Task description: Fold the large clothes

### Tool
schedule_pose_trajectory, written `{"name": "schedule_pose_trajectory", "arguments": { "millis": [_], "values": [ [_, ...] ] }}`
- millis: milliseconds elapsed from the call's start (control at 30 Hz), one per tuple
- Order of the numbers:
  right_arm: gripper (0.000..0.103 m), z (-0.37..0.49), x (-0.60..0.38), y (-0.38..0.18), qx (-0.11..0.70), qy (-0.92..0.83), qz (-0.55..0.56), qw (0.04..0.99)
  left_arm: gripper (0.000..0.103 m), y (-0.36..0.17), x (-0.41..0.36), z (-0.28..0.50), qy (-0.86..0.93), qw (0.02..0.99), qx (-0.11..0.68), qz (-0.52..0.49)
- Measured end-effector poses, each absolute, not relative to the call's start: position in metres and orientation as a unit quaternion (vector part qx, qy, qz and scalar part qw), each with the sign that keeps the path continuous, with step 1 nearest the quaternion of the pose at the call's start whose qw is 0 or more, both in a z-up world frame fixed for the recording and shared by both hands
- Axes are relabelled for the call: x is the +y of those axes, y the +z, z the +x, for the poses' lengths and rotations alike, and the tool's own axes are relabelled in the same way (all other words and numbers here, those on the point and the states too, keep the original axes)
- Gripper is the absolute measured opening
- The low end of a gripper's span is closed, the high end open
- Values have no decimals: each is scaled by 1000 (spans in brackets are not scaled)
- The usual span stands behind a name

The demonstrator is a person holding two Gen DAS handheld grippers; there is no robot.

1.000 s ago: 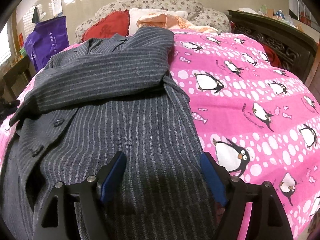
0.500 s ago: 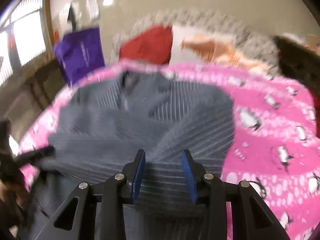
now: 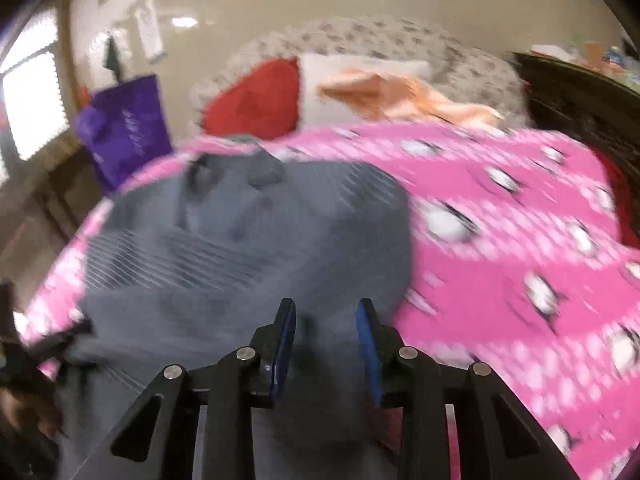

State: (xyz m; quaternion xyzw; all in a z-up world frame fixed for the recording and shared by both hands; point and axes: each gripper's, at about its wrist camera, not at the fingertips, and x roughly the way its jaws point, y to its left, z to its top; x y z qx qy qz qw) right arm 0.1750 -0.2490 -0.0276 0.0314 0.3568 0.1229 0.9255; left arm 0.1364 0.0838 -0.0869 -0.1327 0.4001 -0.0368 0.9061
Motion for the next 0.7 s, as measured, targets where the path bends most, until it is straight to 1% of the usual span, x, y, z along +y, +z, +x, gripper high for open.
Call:
{"name": "schedule_pose_trajectory", "arguments": {
  "millis": [67,100,133,167,267,367,533,600,700],
  "values": [
    [29,189,-233,-32,372,175,14,911,28,-87,81,136,-29,907,401,-122],
    [28,199,-226,-43,389,195,-19,900,28,-87,80,136,-25,908,402,-116],
    [24,206,-228,-50,396,182,-39,899,28,-87,78,136,-22,909,402,-111],
    [0,218,-240,-62,407,148,-48,900,28,-87,77,136,-20,909,402,-108],
    [0,231,-283,-67,391,148,36,908,29,-87,76,138,-19,909,403,-107],
    [0,230,-280,-61,381,126,-1,916,29,-87,76,138,-18,909,403,-107],
    [0,234,-298,-62,382,104,43,917,29,-87,76,139,-18,909,403,-107],
    [0,235,-292,-58,383,101,20,918,29,-87,76,139,-18,909,403,-107],
    [0,239,-300,-57,381,76,25,921,29,-88,75,139,-18,909,403,-106]
  ]
}}
